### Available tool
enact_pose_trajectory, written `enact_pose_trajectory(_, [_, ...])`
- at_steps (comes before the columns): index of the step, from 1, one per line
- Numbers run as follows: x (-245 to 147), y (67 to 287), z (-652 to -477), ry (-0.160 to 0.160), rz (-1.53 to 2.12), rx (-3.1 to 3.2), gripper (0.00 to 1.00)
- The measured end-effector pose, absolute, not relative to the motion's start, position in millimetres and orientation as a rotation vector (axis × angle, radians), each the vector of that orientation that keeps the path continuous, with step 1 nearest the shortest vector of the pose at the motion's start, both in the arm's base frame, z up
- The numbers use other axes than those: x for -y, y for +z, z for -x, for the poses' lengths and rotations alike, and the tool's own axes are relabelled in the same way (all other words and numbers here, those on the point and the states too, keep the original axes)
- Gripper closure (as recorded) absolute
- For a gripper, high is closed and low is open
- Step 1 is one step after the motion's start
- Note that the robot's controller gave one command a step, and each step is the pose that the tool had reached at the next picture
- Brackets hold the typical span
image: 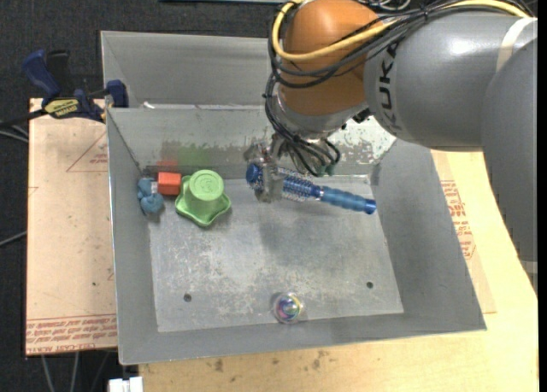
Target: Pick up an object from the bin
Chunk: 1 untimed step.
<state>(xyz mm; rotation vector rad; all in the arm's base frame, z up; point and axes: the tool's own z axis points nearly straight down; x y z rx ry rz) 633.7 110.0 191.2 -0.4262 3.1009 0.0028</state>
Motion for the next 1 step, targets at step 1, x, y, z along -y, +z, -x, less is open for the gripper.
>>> enact_pose_trajectory(1, [-111.0, 274.3, -636.7, 0.004, 0.331, -3.113, 1.00])
